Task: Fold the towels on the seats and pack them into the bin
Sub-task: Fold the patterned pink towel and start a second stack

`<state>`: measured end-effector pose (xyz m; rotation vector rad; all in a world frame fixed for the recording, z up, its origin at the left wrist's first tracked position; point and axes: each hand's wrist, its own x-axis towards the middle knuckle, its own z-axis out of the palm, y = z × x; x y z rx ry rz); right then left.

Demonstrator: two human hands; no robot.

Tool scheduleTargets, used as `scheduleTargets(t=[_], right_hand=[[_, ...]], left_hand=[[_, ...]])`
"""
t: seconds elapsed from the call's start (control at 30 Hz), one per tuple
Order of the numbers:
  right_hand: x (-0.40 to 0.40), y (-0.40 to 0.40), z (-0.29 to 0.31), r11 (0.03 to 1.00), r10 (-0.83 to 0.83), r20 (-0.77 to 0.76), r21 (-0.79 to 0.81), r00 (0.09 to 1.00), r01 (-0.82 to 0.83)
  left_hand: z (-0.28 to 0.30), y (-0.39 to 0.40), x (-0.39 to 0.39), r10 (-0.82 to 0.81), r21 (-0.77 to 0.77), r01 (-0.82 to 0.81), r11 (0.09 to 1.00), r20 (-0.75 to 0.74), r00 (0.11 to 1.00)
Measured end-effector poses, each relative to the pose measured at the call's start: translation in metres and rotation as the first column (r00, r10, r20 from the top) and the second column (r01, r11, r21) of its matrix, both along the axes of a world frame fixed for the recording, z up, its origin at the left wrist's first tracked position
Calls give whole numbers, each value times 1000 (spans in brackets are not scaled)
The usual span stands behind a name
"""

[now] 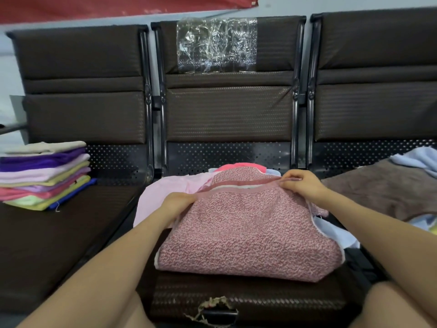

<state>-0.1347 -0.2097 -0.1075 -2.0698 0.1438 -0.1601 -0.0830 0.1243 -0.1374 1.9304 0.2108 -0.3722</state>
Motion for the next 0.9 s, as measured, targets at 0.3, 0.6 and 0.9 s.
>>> scheduleTargets(t=[0.3, 0.6, 0.9], right_hand=[[-11, -15, -10, 996, 64, -206, -47, 976, -76], [-16, -6, 24, 980, -196, 152, -16, 969, 201], [-40, 19, 184, 940, -270, 496, 319, 825, 116]], left_hand=[[-4, 17, 10, 27, -56, -16, 998, 214, 976], [39, 19, -9, 54, -71, -29, 997, 387, 920], [215, 33, -41, 233, -317, -11, 948, 672, 703]])
